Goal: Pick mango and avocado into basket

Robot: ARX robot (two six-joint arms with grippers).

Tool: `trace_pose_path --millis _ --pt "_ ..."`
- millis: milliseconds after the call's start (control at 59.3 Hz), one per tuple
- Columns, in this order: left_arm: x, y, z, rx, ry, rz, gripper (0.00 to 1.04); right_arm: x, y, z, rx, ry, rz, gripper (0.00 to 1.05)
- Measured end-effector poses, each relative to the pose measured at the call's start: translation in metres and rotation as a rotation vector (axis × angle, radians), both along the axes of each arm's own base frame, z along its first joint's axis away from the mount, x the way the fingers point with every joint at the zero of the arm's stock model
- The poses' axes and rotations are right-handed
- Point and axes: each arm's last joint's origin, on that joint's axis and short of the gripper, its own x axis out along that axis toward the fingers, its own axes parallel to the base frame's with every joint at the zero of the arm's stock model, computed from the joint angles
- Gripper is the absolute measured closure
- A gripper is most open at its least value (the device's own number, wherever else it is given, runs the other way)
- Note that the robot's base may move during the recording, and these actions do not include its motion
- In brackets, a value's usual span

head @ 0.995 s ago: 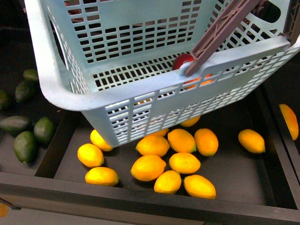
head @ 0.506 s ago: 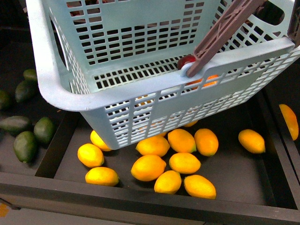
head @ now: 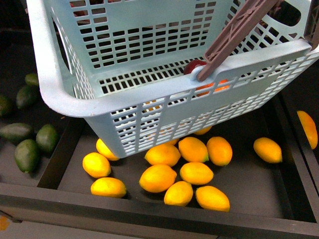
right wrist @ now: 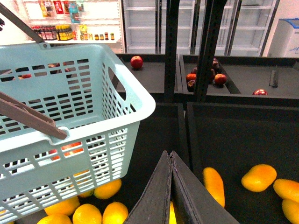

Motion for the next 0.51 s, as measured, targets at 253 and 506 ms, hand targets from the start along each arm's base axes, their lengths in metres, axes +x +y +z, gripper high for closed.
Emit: trace_pose_path --millis 253,506 --pt "0.0 0.0 0.0 0.0 0.0 0.0 0.99 -0.01 0.0 0.004 0.0 -0.015 0.0 1.02" --pt "0.0 0.0 0.0 0.0 0.0 0.001 0.99 -0.017 0.0 0.005 0.0 -0.019 0.0 1.02"
